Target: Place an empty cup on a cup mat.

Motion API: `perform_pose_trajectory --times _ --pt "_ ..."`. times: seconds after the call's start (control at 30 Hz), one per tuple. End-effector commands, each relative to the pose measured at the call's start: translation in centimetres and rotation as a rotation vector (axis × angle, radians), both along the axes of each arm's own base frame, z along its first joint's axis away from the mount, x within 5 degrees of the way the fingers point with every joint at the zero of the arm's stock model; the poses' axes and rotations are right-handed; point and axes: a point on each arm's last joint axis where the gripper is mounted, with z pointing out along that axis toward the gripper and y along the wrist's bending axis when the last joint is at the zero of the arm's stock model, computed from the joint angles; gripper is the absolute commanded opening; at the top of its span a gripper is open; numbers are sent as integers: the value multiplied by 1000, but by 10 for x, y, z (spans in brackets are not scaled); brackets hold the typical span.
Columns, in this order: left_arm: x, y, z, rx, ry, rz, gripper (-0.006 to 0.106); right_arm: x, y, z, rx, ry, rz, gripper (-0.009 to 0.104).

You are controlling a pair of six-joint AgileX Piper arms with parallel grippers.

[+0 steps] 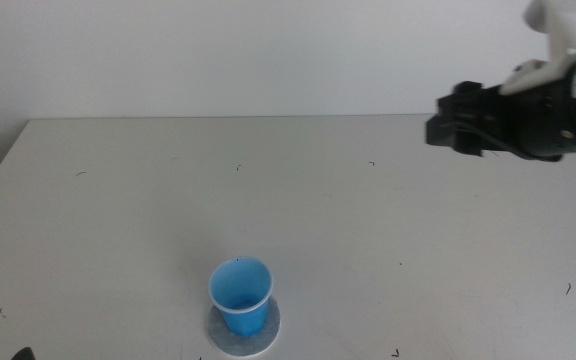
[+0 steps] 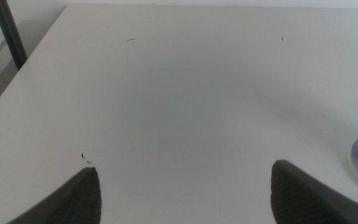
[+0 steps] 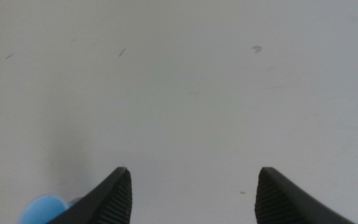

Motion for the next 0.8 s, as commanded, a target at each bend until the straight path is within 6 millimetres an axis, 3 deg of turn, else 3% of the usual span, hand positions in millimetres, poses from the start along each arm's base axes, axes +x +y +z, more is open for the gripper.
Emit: perform_pose_trajectory --times 0.0,0.17,0.37,0.53,0.77 --pt "1 0 9 -16 -85 0 105 -15 -24 17 7 -149 -26 52" --pt "1 0 9 -16 -85 0 105 -54 -63 12 -64 -290 -58 64" --pt "1 0 9 -16 -85 0 105 -91 -92 -8 -184 -455 -89 86" --pt "1 0 9 -16 -85 0 105 -121 -100 -28 -228 -516 -78 93" --pt "1 0 9 -16 -85 0 105 -154 -105 -64 -201 -647 -101 94"
